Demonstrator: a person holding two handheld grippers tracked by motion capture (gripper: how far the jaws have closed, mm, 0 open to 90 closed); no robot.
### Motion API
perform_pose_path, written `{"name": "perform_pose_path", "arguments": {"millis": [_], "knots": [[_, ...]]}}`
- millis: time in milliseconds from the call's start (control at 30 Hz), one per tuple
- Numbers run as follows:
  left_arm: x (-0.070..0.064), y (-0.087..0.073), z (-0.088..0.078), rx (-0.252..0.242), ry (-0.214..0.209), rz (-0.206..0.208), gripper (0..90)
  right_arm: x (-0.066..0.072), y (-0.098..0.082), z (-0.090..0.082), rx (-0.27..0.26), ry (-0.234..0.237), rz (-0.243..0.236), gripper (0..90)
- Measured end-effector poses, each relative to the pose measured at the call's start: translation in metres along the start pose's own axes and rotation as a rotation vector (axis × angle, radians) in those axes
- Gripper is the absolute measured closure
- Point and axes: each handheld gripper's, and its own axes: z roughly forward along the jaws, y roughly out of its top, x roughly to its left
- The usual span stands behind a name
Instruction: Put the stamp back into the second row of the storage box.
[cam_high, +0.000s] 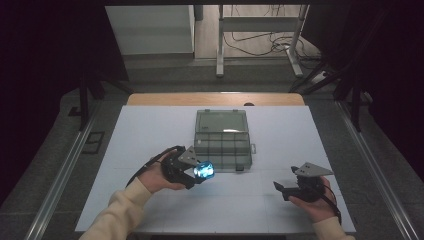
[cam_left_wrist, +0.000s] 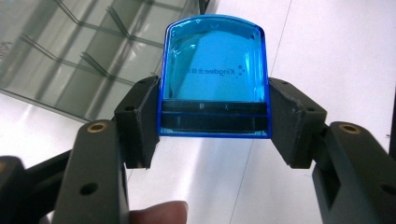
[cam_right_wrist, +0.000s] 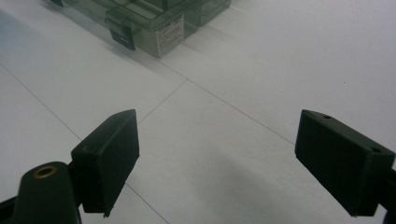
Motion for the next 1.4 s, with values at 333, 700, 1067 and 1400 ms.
{"name": "perform_pose_path", "arguments": {"millis": [333,700,1067,1400], "knots": [[0.006,0.005,-0.004,-0.005,0.039,-0.035,40.4,0.0,0.0,0.0,-0.001,0.0,0.001,14.1],[0.021,0.021,-0.006,-0.011,0.059,-0.037,40.3,-0.001,0.0,0.0,0.0,-0.002,-0.001,14.1],[0.039,0.035,-0.002,0.002,0.07,-0.046,40.4,-0.001,-0.001,-0.001,-0.004,-0.001,0.003,14.1],[0.053,0.045,0.007,0.018,0.07,-0.049,40.3,-0.001,-0.001,-0.001,-0.004,-0.003,0.005,14.0]]}}
